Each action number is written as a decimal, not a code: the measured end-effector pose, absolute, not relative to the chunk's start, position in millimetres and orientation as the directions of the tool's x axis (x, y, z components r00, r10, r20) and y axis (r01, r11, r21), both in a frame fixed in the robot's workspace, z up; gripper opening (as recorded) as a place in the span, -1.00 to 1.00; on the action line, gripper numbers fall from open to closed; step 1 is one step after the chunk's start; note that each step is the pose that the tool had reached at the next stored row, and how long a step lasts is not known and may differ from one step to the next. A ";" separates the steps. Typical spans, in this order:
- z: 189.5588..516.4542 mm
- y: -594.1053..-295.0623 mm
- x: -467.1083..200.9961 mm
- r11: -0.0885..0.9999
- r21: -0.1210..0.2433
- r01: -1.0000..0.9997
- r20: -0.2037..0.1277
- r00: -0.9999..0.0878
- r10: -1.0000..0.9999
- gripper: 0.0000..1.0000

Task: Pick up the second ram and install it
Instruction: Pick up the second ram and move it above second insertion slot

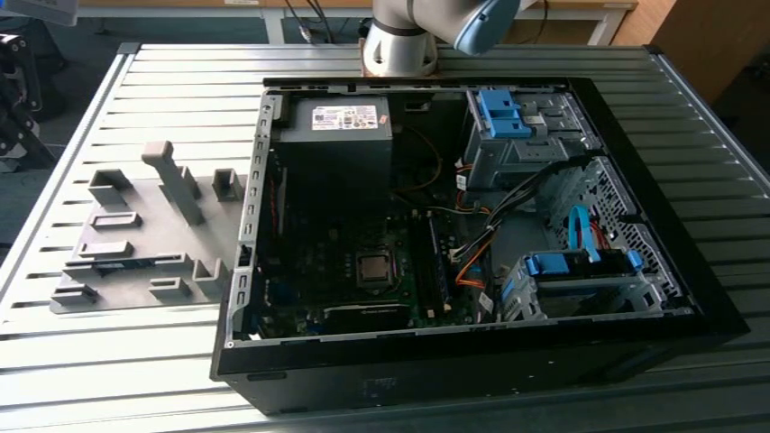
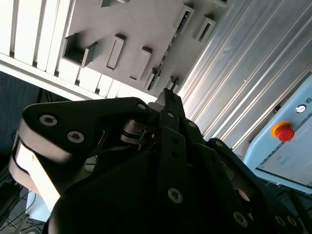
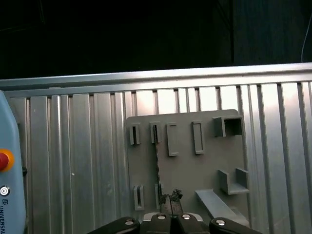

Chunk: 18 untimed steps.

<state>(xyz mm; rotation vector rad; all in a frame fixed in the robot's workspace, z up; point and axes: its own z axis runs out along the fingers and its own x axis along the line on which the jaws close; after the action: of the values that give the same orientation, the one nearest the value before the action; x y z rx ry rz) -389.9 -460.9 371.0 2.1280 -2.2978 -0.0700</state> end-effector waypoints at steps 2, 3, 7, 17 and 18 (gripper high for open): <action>371.0 -460.9 -389.9 0.076 0.039 -0.996 -0.024 -0.077 -0.997 -0.79; 371.0 -460.9 -389.9 0.076 0.039 -0.996 -0.024 -0.077 -0.997 -0.77; 368.6 -461.0 -390.2 0.076 0.039 -0.996 -0.032 -0.077 -0.997 -0.54; 353.4 -462.8 -390.7 0.075 0.040 -0.996 -0.042 -0.077 -0.996 -0.14; 351.5 -463.0 -390.9 0.075 0.040 -0.996 -0.042 -0.077 -0.996 -0.14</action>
<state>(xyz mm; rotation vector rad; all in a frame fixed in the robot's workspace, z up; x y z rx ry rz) -390.9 -463.0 351.5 2.1368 -2.3063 -0.0906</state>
